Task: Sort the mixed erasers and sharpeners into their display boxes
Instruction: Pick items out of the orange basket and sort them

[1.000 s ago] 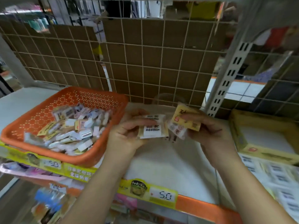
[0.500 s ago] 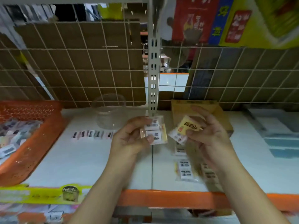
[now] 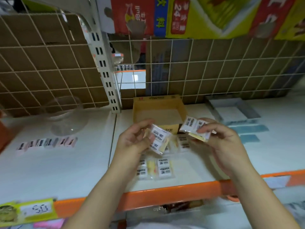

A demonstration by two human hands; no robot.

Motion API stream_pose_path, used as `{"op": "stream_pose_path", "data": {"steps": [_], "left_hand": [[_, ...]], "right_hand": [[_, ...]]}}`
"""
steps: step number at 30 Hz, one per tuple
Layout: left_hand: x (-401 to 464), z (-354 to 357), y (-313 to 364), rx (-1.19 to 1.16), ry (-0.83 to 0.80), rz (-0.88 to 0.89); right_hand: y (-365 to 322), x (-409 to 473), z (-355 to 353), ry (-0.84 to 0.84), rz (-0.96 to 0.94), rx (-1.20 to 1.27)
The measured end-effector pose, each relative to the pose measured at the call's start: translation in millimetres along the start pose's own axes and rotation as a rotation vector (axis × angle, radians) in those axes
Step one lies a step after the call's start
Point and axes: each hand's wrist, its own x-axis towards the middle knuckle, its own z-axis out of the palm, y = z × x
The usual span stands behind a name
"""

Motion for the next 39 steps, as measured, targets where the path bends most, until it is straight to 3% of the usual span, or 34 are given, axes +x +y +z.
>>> {"op": "stream_pose_path", "data": {"steps": [6,11,16,21,32,39], "left_hand": [[12.4,15.3,-11.4,0.194,-0.164,-0.088],[23.3,31.0,-19.2,0.504,-0.360,-0.115],[33.0,52.1,-37.7,0.586,-0.403,-0.197],[36.4,60.2,-48.9,0.756,-0.480,-0.188],[37.1,66.9,-46.4,1.094,-0.839,-0.124],[26.8,63.5,-39.0,1.169,-0.710,0.122]], "right_hand": [[8.4,-5.6,-26.9,0.056,0.137,0.192],[12.6,-6.8,-42.7,0.037,0.185,0.365],[19.4,-9.1,-58.1,0.061,0.149,0.187],[18.3,-5.9,-66.1,0.131,0.175,0.197],[17.7,-8.5,-58.1,0.149,0.232,0.059],[22.8,-6.9,-61.6,0.185,0.199,0.025]]}}
